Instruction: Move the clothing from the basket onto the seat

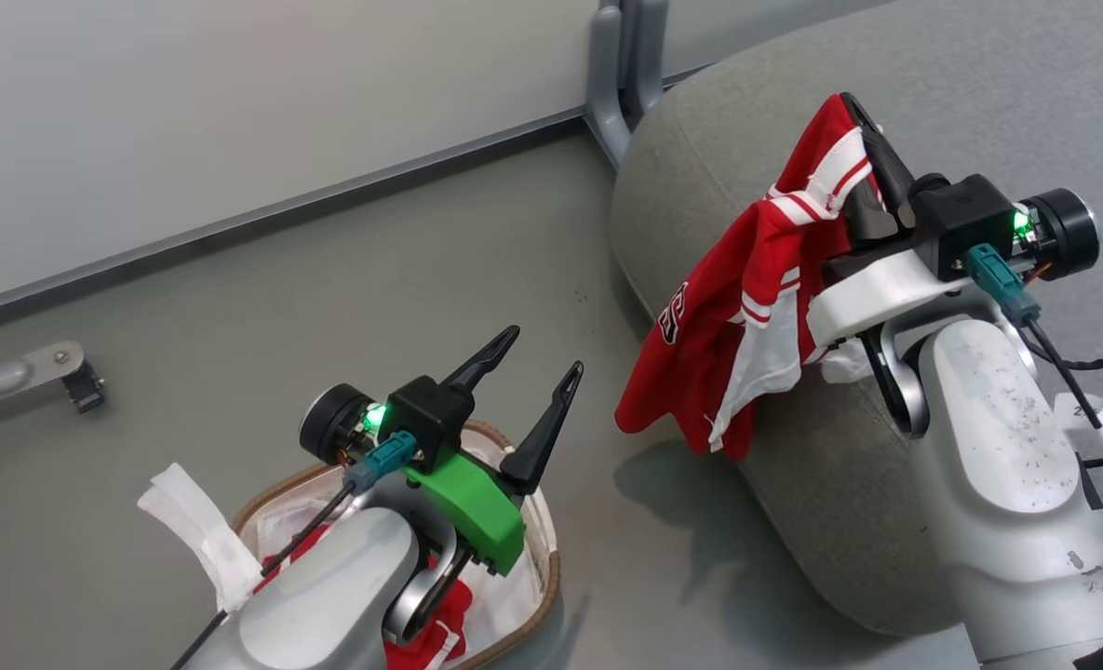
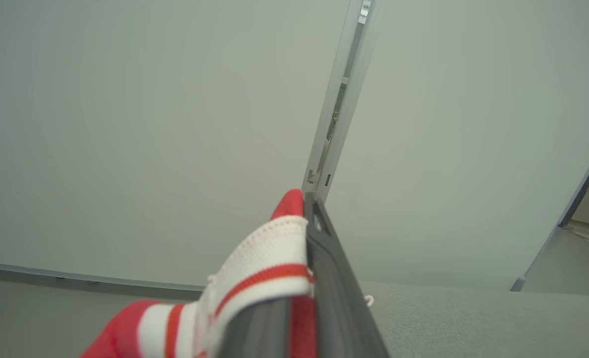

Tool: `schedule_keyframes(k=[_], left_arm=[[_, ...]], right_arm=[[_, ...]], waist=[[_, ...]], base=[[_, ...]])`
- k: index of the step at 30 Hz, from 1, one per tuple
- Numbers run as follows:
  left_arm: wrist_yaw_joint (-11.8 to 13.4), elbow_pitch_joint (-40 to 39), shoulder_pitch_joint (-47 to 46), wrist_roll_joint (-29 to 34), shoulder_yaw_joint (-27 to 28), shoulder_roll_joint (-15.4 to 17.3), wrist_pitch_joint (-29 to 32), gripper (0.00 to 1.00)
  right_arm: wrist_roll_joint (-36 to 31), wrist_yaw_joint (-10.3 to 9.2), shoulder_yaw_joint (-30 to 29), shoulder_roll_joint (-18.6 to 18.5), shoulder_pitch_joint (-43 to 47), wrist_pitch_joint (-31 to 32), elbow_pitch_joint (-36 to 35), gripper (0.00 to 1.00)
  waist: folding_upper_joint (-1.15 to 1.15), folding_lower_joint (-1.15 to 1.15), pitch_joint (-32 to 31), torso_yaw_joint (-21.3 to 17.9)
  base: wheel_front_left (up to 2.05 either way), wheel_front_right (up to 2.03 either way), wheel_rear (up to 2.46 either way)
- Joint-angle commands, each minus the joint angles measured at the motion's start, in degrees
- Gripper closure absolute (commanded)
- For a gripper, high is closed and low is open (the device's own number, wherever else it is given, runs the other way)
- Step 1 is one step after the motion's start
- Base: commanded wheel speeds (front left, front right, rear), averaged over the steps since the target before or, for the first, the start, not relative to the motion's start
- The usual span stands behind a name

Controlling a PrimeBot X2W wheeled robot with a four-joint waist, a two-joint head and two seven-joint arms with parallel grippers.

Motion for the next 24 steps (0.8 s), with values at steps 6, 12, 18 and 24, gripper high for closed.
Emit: schedule_keyframes(k=[6, 12, 18, 24], left_arm=[[0.3, -1.0, -0.2, 1.2, -0.1, 1.0, -0.1, 0.0], [0.6, -2.0, -1.0, 1.6, -0.5, 1.7, 0.3, 0.0], [0.6, -3.1, -1.9, 2.2, -1.2, 1.9, 1.1, 0.0], [1.6, -5.1, -2.0, 2.1, -1.0, 2.5, 1.6, 0.0]], right_arm=[[0.0, -0.06, -1.2, -0.1, 1.0, -0.3, -2.2, 1.0], [0.2, -0.06, -2.1, -0.1, 1.4, -0.3, -3.1, 1.0], [-0.2, -0.06, -2.9, -0.1, 1.1, -0.3, -2.4, 1.0], [-0.7, -0.06, -2.4, -0.2, -2.5, -0.3, 0.9, 1.0]], waist=[[0.0, 0.0, 3.9, -9.3], [0.0, 0.0, 5.8, -13.4], [0.0, 0.0, 7.6, -13.8], [0.0, 0.0, 9.8, -12.5]], base=[[0.0, 0.0, 0.0], [0.0, 0.0, 0.0], [0.0, 0.0, 0.0], [0.0, 0.0, 0.0]])
